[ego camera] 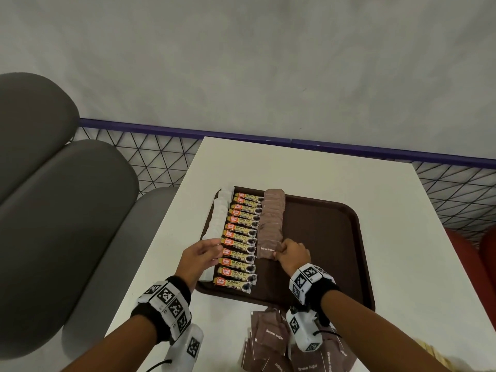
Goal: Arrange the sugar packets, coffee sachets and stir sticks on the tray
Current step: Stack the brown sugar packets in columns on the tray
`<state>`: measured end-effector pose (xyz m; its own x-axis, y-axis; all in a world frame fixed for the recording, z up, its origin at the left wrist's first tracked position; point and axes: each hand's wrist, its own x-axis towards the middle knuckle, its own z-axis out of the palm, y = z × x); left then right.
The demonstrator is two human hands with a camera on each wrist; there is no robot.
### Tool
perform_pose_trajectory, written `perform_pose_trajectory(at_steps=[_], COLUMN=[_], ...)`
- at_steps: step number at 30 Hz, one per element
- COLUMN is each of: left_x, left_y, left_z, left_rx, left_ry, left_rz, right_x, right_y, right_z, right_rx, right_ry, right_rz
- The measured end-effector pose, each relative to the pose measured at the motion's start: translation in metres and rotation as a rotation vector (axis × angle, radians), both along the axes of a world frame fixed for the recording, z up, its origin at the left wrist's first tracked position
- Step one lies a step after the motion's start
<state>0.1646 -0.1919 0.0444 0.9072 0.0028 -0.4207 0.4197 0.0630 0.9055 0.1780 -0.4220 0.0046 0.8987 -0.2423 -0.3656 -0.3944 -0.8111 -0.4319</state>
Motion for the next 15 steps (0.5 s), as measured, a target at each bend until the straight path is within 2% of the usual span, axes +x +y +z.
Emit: perform_pose_trajectory(at_steps=[3,6,11,15], left_x=[-0.003,-0.010,-0.029,-0.049], left_y=[-0.001,-0.002,-0.004,-0.005], left_z=[0.000,0.000,0.000,-0.003], left_rx=[0.012,0.054,0.199,0.301], left_ry=[0.007,0.035,0.084,0.158], left_rz=[-0.033,-0.137,-0.446,-0.717], right_x=[-0.003,-0.007,-0.025,-0.056], right_y=[0.000,-0.001,-0.010,-0.024], right_z=[0.005,0.009,0.012,0.016], right_rx=[-0.035,-0.008,0.058,0.134], right_ry=[-0.041,-0.086,-0.192,-0.200], right_rz=[0.019,-0.025,-0.032,0.109])
